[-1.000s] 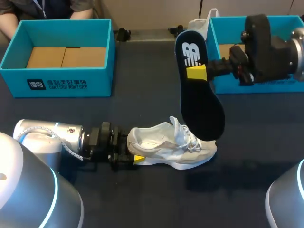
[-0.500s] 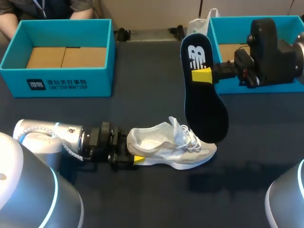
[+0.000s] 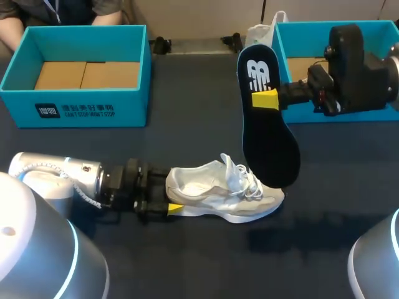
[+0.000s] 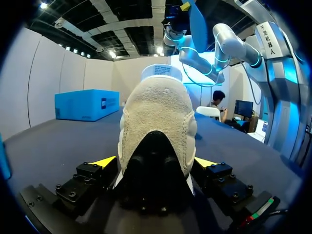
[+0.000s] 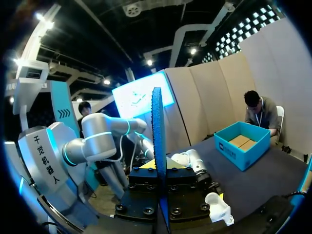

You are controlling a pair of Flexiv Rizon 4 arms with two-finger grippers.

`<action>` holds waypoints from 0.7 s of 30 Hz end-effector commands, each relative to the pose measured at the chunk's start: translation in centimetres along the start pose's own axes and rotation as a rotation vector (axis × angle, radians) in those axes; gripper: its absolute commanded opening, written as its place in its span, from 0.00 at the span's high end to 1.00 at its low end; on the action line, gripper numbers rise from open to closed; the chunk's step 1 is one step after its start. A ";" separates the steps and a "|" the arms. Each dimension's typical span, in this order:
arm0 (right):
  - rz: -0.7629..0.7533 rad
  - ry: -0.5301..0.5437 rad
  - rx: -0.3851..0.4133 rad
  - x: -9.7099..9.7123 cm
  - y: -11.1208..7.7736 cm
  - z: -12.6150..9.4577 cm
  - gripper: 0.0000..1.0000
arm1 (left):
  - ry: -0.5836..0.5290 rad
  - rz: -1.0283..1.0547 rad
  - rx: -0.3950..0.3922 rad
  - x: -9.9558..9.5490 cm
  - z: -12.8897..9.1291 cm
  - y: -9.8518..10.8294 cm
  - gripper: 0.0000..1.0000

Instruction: Take the shoe out of the shoebox, open the shoe tongue, remove and reinsert the insole, then place the shoe into the shoebox

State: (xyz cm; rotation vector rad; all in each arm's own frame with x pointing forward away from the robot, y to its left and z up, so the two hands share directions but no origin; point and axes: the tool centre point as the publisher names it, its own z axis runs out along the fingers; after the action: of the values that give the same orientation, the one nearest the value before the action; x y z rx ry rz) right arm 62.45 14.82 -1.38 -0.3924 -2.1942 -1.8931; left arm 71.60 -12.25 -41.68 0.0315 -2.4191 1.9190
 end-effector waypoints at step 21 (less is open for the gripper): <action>0.000 0.000 0.000 -0.1 0.0 0.2 1.00 | -0.016 -0.004 -0.282 -0.1 -3.1 -0.9 0.00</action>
State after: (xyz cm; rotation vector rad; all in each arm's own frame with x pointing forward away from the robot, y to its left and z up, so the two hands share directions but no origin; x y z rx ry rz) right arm 62.44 14.82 -1.38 -0.3925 -2.1942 -1.8932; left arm 71.90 -9.38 -40.06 0.0380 -2.6675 1.5669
